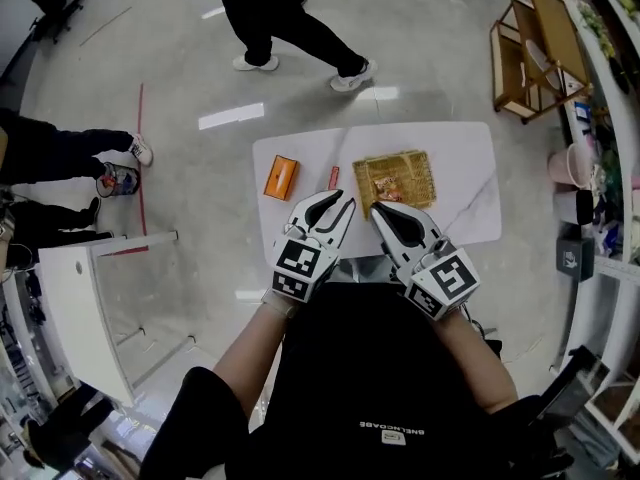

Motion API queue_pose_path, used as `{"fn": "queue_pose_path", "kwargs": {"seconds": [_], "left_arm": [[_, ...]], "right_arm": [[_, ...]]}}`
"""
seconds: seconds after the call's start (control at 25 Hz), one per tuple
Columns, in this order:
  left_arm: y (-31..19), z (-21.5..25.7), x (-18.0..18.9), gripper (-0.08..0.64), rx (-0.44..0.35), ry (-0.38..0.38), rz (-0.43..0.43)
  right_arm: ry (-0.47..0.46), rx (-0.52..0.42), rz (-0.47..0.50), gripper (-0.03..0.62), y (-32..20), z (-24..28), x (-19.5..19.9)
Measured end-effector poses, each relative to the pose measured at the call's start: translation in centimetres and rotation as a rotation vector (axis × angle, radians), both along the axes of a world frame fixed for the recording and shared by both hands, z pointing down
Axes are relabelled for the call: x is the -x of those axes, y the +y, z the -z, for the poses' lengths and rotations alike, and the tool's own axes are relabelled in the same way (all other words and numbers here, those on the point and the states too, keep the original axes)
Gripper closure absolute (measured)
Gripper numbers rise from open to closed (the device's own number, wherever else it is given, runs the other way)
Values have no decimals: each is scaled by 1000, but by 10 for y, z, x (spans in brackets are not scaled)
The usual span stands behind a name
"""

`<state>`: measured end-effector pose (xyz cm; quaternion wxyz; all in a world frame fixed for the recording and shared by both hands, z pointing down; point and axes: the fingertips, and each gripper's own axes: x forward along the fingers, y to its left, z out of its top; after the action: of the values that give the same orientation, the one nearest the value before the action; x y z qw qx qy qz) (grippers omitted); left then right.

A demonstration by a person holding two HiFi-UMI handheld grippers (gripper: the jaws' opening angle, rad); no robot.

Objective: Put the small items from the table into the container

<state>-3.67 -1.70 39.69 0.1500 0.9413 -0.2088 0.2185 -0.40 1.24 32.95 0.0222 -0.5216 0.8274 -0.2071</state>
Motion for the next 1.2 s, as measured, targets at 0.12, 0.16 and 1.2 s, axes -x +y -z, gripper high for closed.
{"fn": "queue_pose_path", "kwargs": {"seconds": [0.12,0.16,1.2], "left_arm": [[-6,21,18,471,-24,32,54],[-8,29,25,471,-33,46,72],[-42,85,148,471,-135,74,454]], "right_arm": [[2,-27,27,581,-11,6,10],[4,-34,36,581,-14,8,13],[-1,-73,266,581,-61,24,76]]}}
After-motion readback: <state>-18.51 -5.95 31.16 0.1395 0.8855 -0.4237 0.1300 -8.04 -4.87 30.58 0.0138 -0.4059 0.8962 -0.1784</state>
